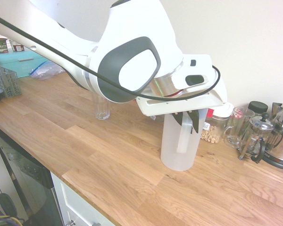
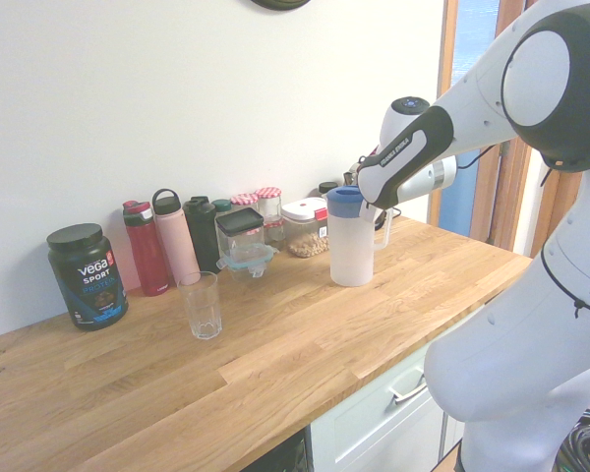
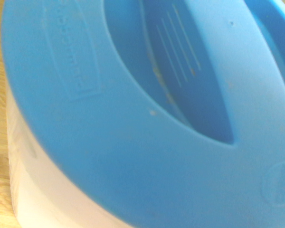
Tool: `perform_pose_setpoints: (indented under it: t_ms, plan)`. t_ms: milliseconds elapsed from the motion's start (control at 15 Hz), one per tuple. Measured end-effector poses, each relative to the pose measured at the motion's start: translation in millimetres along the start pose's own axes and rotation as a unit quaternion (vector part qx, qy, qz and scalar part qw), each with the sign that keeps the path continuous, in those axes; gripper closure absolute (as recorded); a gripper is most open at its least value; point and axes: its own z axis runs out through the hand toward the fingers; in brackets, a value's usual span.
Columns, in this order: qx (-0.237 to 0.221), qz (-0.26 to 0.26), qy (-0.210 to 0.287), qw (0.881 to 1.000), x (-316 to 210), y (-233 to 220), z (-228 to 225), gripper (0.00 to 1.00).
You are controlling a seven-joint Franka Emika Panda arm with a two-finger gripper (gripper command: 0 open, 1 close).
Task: Pour me some water
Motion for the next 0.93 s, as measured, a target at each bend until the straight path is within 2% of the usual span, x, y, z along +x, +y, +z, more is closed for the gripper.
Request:
perform_pose_setpoints:
  t_ms: [400,533,733,933]
  plan:
    - [-0.001,0.007,-0.005,1.0,-0.3,3.3,-4.2,0.0]
    - [-0.003,0.014,-0.022,1.0,-2.8,5.4,-8.0,0.0]
    - [-0.004,0.048,-0.122,0.991,-15.2,7.9,-12.5,0.0]
    - [-0.001,0.113,-0.206,0.972,-13.9,8.5,-33.7,0.0]
